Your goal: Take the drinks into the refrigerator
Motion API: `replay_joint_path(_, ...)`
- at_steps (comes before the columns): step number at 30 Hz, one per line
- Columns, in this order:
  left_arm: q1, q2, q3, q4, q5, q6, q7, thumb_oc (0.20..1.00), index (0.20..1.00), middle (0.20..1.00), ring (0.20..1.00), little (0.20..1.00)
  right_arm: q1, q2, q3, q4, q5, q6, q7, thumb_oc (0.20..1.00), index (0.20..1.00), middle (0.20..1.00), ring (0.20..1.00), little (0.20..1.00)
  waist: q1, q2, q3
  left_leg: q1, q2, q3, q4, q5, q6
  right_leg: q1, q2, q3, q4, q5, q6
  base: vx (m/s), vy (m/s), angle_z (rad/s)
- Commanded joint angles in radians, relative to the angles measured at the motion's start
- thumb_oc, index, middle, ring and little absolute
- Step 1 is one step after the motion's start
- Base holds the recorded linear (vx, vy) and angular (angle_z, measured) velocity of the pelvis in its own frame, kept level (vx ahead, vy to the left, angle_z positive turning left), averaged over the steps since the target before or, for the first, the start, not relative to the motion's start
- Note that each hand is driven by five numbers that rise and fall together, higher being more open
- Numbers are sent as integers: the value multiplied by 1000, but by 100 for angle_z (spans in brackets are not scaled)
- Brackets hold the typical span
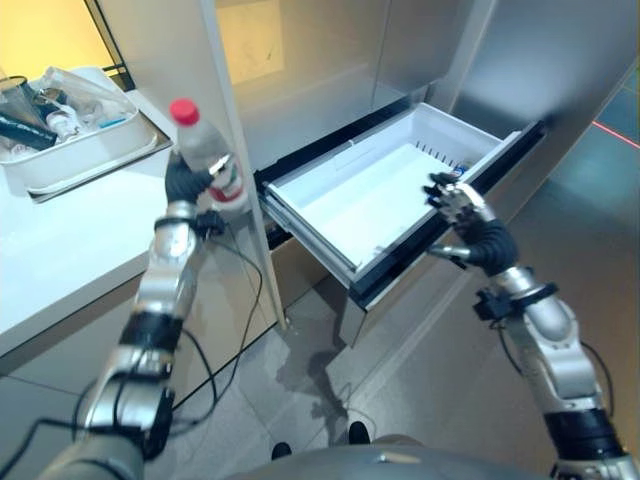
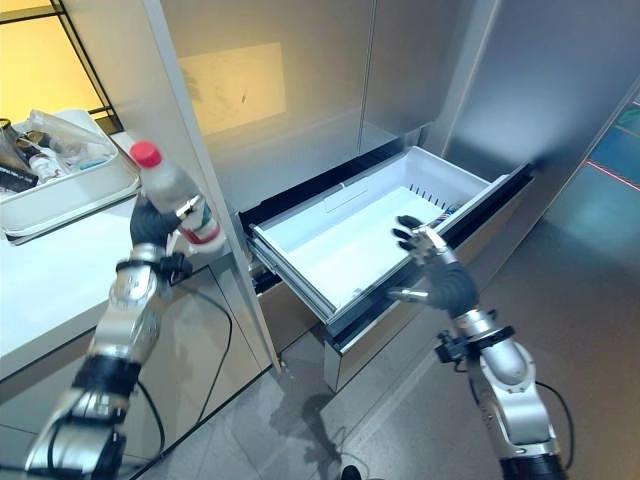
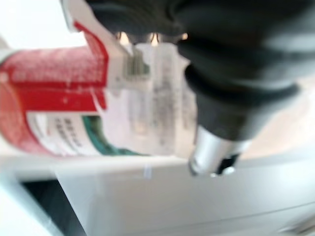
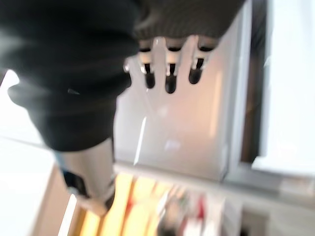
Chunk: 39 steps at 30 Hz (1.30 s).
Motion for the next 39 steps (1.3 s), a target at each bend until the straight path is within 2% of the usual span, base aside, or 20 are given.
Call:
replay_joint_path(1, -49, -5, 81, -112, -139, -90, -93, 200, 200, 200, 200, 200, -91, -95, -82, 46, -78, -50, -68, 1000, 1000, 1000, 1000, 1000, 24, -12, 15, 85, 12, -19, 13, -128, 3, 69, -23, -45, 29, -106, 48, 0, 0, 0)
replay_joint_path(6, 72, -1, 99, -292, -223, -75, -182, 200, 200, 200, 200, 200, -120, -243, -94, 104, -72, -22, -22, 1000, 1000, 1000, 1000, 1000, 46, -19, 10, 85, 7, -29, 15, -130, 6, 78, -28, -54, 26, -105, 48, -6, 3, 1)
replay_joint_path(8, 87, 7, 98, -324, -236, -71, -197, 200, 200, 200, 200, 200, -137, -268, -81, 128, -58, -18, -16, 1000, 1000, 1000, 1000, 1000, 50, -20, 9, 84, 6, -30, 16, -131, 6, 79, -29, -56, 27, -104, 48, -14, 2, 7)
replay_joint_path(11, 140, 53, 73, -429, -301, -50, -263, 200, 200, 200, 200, 200, -212, -355, 1, 175, -5, 2, 21, 1000, 1000, 1000, 1000, 1000, 66, -26, 7, 80, 3, -35, 23, -133, 7, 77, -30, -57, 31, -102, 49, -19, 1, 5)
replay_joint_path(15, 148, 120, 23, -489, -338, -39, -312, 200, 200, 200, 200, 200, -321, -498, 168, 155, 107, 60, 157, 1000, 1000, 1000, 1000, 1000, 75, -29, 7, 76, 2, -34, 28, -131, 5, 73, -32, -57, 37, -102, 49, -25, 5, 0)
replay_joint_path(19, 137, 180, -20, -528, -345, -38, -341, 200, 200, 200, 200, 200, -444, -551, 333, 150, 174, 98, 225, 1000, 1000, 1000, 1000, 1000, 80, -26, 2, 77, 1, -34, 27, -129, 2, 77, -34, -62, 35, -101, 50, -1, 2, 1)
replay_joint_path(23, 106, 197, -52, -522, -325, -36, -347, 200, 200, 200, 200, 200, -503, -518, 433, 115, 196, 134, 256, 1000, 1000, 1000, 1000, 1000, 79, -18, 3, 81, 2, -34, 27, -128, 2, 80, -35, -65, 36, -103, 49, 0, 0, 0)
replay_joint_path(26, 71, 209, -72, -522, -306, -36, -353, 200, 200, 200, 200, 200, -525, -459, 501, 86, 206, 172, 293, 1000, 1000, 1000, 1000, 1000, 79, -13, 3, 81, 4, -34, 30, -128, 2, 82, -35, -64, 36, -104, 47, 0, 0, 0)
replay_joint_path(31, 16, 212, -118, -507, -292, -33, -362, 200, 200, 200, 200, 200, -554, -388, 559, 62, 228, 198, 319, 1000, 1000, 1000, 1000, 1000, 79, -6, 3, 84, 4, -30, 32, -128, 2, 86, -36, -64, 34, -105, 47, 0, 0, 0)
replay_joint_path(32, -22, 222, -150, -497, -283, -29, -369, 200, 200, 200, 200, 200, -574, -346, 584, 70, 239, 204, 313, 1000, 1000, 1000, 1000, 1000, 79, -2, 2, 85, 5, -29, 32, -128, 2, 87, -36, -63, 34, -105, 47, 0, 0, 0)
replay_joint_path(33, -22, 222, -150, -496, -283, -29, -369, 200, 200, 200, 200, 200, -574, -345, 584, 71, 239, 204, 313, 1000, 1000, 1000, 1000, 1000, 79, -2, 3, 85, 5, -29, 32, -128, 2, 87, -36, -63, 34, -105, 47, 0, 0, 0)
replay_joint_path(34, -52, 221, -175, -482, -282, -29, -368, 200, 200, 200, 200, 200, -589, -290, 608, 95, 250, 206, 301, 1000, 1000, 1000, 1000, 1000, 79, 1, 1, 84, 4, -27, 34, -127, 3, 86, -35, -59, 33, -104, 47, 0, 0, 0)
replay_joint_path(38, -93, 213, -212, -461, -269, -27, -365, 200, 200, 200, 200, 200, -612, -225, 635, 110, 255, 206, 289, 1000, 1000, 1000, 1000, 1000, 78, 5, 0, 85, 4, -23, 36, -126, 3, 89, -35, -54, 33, -105, 46, -6, -1, -2)
replay_joint_path(39, -122, 211, -243, -456, -270, -19, -374, 200, 200, 200, 200, 200, -613, -181, 648, 136, 255, 208, 280, 1000, 1000, 1000, 1000, 1000, 76, 8, -2, 86, 4, -22, 36, -126, 4, 91, -36, -53, 32, -104, 46, -10, 1, -5)
